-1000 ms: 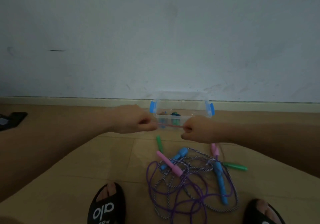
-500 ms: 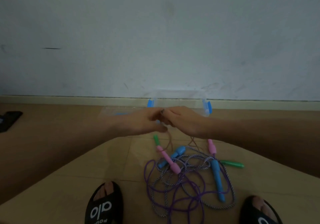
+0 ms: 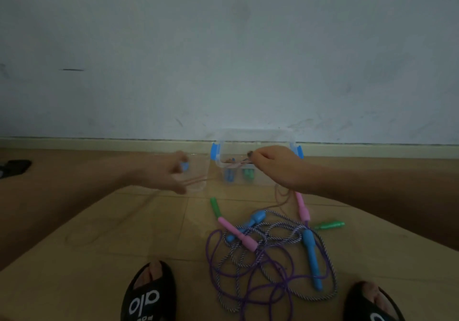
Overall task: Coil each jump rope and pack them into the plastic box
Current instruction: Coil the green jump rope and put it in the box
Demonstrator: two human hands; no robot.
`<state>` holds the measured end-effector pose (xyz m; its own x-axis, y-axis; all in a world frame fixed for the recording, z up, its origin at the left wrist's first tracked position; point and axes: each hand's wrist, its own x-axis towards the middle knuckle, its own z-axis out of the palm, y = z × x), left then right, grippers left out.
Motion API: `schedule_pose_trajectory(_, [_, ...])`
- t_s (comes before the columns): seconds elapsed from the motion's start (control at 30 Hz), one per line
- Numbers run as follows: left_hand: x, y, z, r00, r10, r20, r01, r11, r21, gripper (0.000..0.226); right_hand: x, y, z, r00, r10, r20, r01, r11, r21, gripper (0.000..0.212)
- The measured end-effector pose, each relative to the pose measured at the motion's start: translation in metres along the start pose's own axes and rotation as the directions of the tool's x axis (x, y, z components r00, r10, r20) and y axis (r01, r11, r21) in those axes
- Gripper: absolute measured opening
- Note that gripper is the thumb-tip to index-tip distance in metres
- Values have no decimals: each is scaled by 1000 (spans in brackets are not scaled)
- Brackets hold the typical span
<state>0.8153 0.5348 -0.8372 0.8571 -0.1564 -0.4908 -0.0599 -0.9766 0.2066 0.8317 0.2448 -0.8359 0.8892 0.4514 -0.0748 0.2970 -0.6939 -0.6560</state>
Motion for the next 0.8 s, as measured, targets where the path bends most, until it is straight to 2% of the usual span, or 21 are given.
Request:
schedule_pose_trajectory(0.03, [-3, 19, 3, 992, 111, -55, -119, 977, -175, 70, 0, -10, 5, 999, -33, 2, 33, 999, 30, 42])
schedule_pose_trajectory(0.07, [-4, 37, 4, 972, 210, -103, -233, 918, -321, 69, 0, -20, 9, 998, -61, 6, 60, 996, 62, 41])
schedule_pose_trajectory(0.1, [-2, 56, 5, 944, 295, -145, -329, 847, -418, 58, 1, -28, 13, 997, -73, 0, 73, 992, 106, 40])
schedule_pose_trajectory(0.17, [-1, 85, 2, 914, 358, -191, -406, 813, -417, 24, 4, -36, 14, 998, -45, -37, 52, 975, 215, 38])
schedule_pose_trajectory(0.23, [-4, 89, -1, 895, 373, -243, -417, 894, -165, 37, 7, -34, 11, 998, -5, -57, 18, 975, 222, 42])
schedule_pose_trajectory(0.3, [-8, 73, -3, 884, 393, -251, -372, 919, 130, 41, 6, -23, 5, 1000, 4, -19, -2, 994, 111, 46])
schedule_pose_trajectory(0.33, [-8, 60, -3, 909, 357, -214, -304, 921, 246, 41, 3, -16, 3, 1000, 10, 8, -10, 999, 50, 46])
schedule_pose_trajectory(0.43, [-6, 22, -6, 989, 63, -137, -1, 911, 412, 41, -4, 1, 0, 997, 59, 46, -58, 998, -32, 39])
schedule_pose_trajectory(0.5, [-2, 8, -5, 995, -92, -30, 95, 870, 484, 39, -4, -4, 2, 998, 49, 25, -49, 999, 0, 37])
schedule_pose_trajectory(0.53, [-2, 8, -4, 994, -111, 10, 95, 895, 435, 36, -3, -10, 4, 1000, 22, 14, -23, 999, 24, 37])
schedule_pose_trajectory(0.57, [0, 11, -2, 995, -94, 30, 80, 949, 305, 35, -2, -18, 5, 1000, -13, 4, 13, 999, 41, 37])
schedule_pose_trajectory(0.6, [-1, 19, 0, 999, -33, 25, 31, 997, 75, 41, -1, -25, 7, 999, -48, -3, 48, 997, 55, 37])
schedule_pose_trajectory(0.63, [-3, 31, 0, 996, 79, -35, -83, 986, -142, 49, -1, -33, 8, 997, -80, -7, 80, 994, 71, 37])
schedule_pose_trajectory(0.67, [-5, 46, -1, 980, 177, -94, -197, 928, -316, 50, 0, -38, 9, 994, -105, -12, 105, 991, 87, 38])
schedule_pose_trajectory(0.7, [-7, 61, -1, 949, 269, -163, -314, 842, -439, 40, 0, -43, 10, 993, -120, -22, 122, 987, 104, 39])
schedule_pose_trajectory(0.77, [-10, 86, -4, 908, 336, -251, -419, 730, -540, 5, 2, -47, 8, 991, -123, -58, 130, 981, 144, 43])
schedule_pose_trajectory(0.8, [-9, 90, -5, 903, 328, -277, -429, 726, -538, 15, 3, -46, 6, 991, -111, -73, 121, 979, 166, 46])
